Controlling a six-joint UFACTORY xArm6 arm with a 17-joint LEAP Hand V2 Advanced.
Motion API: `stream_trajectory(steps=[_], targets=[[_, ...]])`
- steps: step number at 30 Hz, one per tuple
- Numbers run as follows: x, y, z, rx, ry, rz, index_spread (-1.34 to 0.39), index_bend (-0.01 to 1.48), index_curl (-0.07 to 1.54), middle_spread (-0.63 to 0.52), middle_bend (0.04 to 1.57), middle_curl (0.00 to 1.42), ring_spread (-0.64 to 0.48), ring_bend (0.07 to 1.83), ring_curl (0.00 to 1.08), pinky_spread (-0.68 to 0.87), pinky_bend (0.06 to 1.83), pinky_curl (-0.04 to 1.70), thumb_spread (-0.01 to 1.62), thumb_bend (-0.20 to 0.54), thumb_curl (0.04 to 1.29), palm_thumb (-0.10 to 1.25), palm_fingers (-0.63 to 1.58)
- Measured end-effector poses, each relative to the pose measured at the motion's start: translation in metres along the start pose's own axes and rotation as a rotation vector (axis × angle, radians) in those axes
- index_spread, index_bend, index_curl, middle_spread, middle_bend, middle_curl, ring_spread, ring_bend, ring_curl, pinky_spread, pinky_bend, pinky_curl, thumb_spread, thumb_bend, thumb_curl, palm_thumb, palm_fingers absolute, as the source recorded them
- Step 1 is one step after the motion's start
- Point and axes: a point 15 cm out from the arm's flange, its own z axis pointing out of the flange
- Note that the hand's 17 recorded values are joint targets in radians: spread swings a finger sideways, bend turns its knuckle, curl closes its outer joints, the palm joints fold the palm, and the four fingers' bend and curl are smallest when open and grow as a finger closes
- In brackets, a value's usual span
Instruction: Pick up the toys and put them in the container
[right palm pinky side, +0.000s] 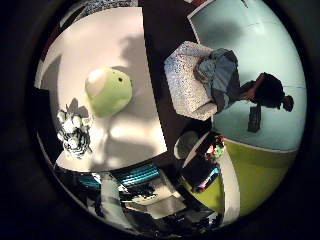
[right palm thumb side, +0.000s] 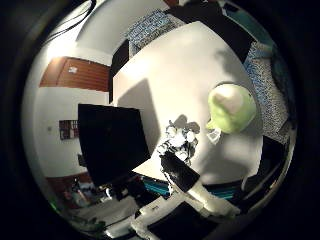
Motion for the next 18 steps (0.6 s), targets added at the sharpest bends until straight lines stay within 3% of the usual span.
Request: stream_trajectory(steps=[10, 18], targets=[[0.01, -0.008, 0.066, -0.057, -0.011, 0.007, -0.39, 0.14, 0.22, 0.12, 0.17, 0.27, 0.24, 0.23, 0.26, 0.38, 0.41, 0.31, 1.04, -0.031, 0.28, 0.4, -0.07], [0.027, -0.007, 0.112, -0.102, -0.017, 0.03, -0.38, 0.15, 0.21, 0.13, 0.17, 0.25, 0.24, 0.22, 0.27, 0.39, 0.41, 0.32, 1.02, -0.026, 0.28, 0.38, -0.06]])
